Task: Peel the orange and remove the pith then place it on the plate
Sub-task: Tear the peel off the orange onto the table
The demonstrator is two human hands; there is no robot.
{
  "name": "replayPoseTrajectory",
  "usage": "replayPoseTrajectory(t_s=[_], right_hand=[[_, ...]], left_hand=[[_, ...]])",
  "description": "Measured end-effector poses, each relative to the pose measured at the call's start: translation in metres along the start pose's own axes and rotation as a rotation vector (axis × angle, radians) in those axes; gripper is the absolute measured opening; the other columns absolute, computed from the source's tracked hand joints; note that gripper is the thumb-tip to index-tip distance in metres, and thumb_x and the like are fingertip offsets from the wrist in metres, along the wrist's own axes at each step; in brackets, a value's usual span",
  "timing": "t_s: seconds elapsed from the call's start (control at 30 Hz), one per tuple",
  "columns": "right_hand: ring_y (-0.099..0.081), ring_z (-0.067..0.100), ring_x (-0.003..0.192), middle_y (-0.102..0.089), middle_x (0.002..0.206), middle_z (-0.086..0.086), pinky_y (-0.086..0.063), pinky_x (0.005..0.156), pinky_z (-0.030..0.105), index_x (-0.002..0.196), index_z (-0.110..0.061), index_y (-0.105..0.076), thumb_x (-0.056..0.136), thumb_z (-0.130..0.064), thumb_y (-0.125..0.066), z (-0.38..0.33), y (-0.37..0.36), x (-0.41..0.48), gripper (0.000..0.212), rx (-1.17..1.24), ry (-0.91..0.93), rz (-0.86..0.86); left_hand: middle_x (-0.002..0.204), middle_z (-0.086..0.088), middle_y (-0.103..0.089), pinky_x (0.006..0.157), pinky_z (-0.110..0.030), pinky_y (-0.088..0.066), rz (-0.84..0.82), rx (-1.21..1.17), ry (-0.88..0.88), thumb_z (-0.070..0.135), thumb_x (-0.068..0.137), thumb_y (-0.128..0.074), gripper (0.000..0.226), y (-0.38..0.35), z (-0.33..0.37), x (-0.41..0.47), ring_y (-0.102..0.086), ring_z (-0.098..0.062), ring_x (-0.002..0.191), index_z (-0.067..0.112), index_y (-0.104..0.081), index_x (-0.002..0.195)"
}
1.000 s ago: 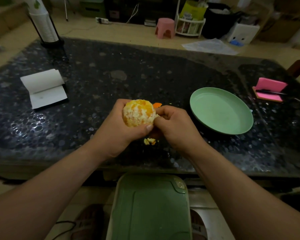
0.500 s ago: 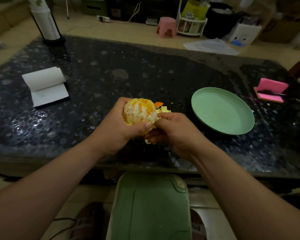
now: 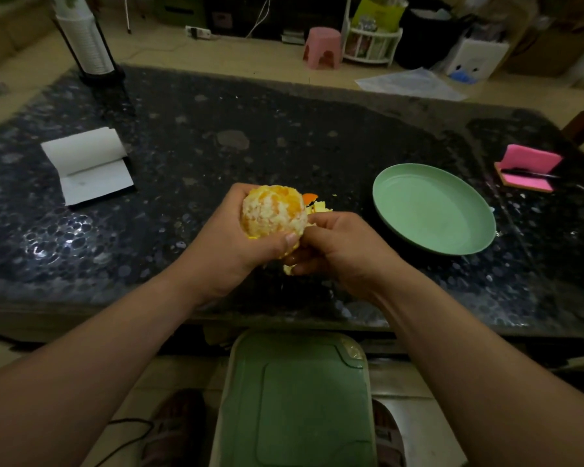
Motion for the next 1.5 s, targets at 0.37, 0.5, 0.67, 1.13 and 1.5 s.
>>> replayPoseTrajectory(t_s=[0.37, 0.5, 0.67, 1.13, 1.5], right_hand=[[-0.069, 0.014, 0.066, -0.074, 0.084, 0.013, -0.057, 0.057, 0.022, 0.114, 0.004, -0.072, 0.102, 0.002, -0.054, 0.008, 0.006, 0.004, 0.021, 0.268, -0.047, 0.09], [-0.074, 0.02, 0.079, -0.079, 0.094, 0.009, -0.062, 0.065, 0.029, 0.119, -0.008, -0.075, 0.11, -0.016, -0.058, 0.008, 0.017, 0.004, 0.022, -0.007, 0.003, 0.144], [-0.069, 0.012, 0.114, -0.072, 0.126, -0.01, -0.059, 0.099, 0.043, 0.127, -0.036, -0.076, 0.105, -0.042, -0.063, -0.007, 0.024, 0.005, 0.026, -0.595, 0.201, 0.31], [-0.08, 0.018, 0.086, -0.081, 0.097, 0.003, -0.067, 0.08, 0.05, 0.12, -0.014, -0.068, 0.103, -0.04, -0.068, -0.018, 0.002, -0.01, 0.032, -0.283, 0.176, 0.152], [-0.075, 0.011, 0.076, -0.077, 0.083, -0.005, -0.065, 0.072, 0.048, 0.096, -0.025, -0.067, 0.096, -0.039, -0.07, -0.023, 0.001, -0.017, 0.015, -0.492, 0.218, 0.379]], left_hand=[[0.108, -0.012, -0.074, 0.06, -0.028, -0.055, -0.056, -0.574, 0.209, 0.032, 0.083, -0.078, 0.063, -0.005, -0.005, 0.004, -0.071, -0.022, 0.086, 0.009, -0.059, 0.139], [0.105, -0.011, -0.076, 0.062, -0.027, -0.056, -0.052, -0.628, 0.263, 0.032, 0.088, -0.068, 0.053, -0.003, -0.005, 0.004, -0.072, -0.023, 0.085, 0.011, -0.061, 0.137], [0.114, -0.003, -0.079, 0.069, -0.027, -0.059, 0.0, -0.54, 0.281, 0.031, 0.08, -0.077, 0.052, -0.004, -0.014, 0.003, -0.076, -0.018, 0.095, 0.025, -0.064, 0.13], [0.125, 0.0, -0.075, 0.068, -0.024, -0.056, 0.076, -0.423, 0.217, 0.036, 0.076, -0.086, 0.073, -0.009, -0.01, 0.005, -0.075, -0.012, 0.096, 0.028, -0.053, 0.141], [0.131, -0.009, -0.07, 0.091, -0.038, -0.063, 0.128, -0.455, 0.154, 0.028, 0.076, -0.086, 0.074, -0.019, -0.007, -0.002, -0.075, -0.026, 0.113, 0.027, -0.05, 0.14]])
Point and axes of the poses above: each hand's wrist, its own x-axis towards the middle knuckle, its own y-axis out of the back of the hand, z = x × y, the point moved 7 cm from there along x, towards the middle knuckle
